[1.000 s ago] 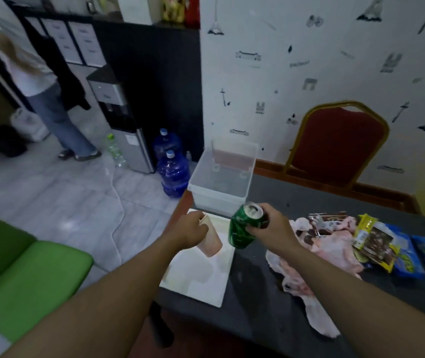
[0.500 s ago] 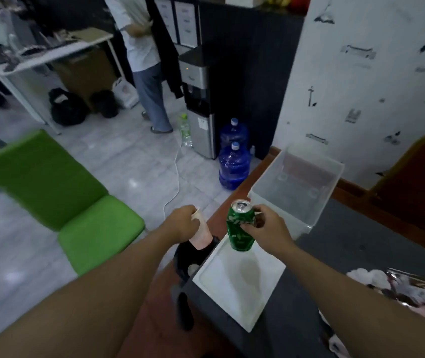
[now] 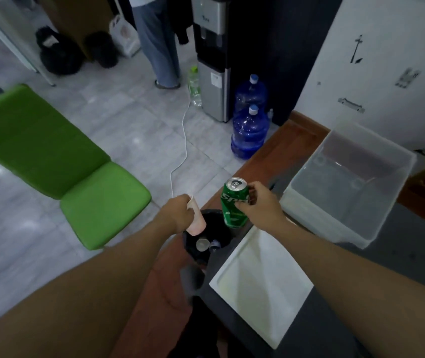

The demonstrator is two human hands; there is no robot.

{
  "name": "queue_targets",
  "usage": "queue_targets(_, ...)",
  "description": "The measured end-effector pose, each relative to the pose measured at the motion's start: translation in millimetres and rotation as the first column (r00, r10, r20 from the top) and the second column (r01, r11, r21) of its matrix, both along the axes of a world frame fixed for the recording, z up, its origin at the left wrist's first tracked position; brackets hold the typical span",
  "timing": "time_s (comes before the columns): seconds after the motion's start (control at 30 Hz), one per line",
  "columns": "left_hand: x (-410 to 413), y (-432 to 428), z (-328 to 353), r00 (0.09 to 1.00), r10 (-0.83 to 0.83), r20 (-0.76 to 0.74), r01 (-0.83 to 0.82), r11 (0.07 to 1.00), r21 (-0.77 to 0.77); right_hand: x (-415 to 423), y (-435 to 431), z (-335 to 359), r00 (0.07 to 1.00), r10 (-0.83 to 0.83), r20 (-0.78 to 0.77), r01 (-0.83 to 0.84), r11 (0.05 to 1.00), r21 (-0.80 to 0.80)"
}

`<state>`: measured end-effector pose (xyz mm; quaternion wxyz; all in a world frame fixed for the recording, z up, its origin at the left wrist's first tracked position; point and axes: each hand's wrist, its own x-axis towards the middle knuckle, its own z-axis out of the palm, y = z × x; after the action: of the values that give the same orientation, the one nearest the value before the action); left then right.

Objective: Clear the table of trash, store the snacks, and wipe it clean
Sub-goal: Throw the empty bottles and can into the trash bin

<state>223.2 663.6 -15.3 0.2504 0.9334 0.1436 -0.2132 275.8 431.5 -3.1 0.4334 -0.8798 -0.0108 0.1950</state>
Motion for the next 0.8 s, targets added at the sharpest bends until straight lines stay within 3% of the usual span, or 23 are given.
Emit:
queue_targets(0.57, 50.0, 33.3, -167.8, 0.965, -0.111, -0.240, 0.075, 0.985, -0.155, 43.3, 74.5, -151.9, 0.948, -0.090, -0.305, -0.019, 0.942, -0.335)
queue_targets(0.8, 59.9, 28.7, -214.6, 0.912, -0.230, -0.339, 0.186, 0.970, -0.155, 35.5, 77.9, -194.9, 0.906, -0.039, -0.421, -0.150, 0.901, -0.406)
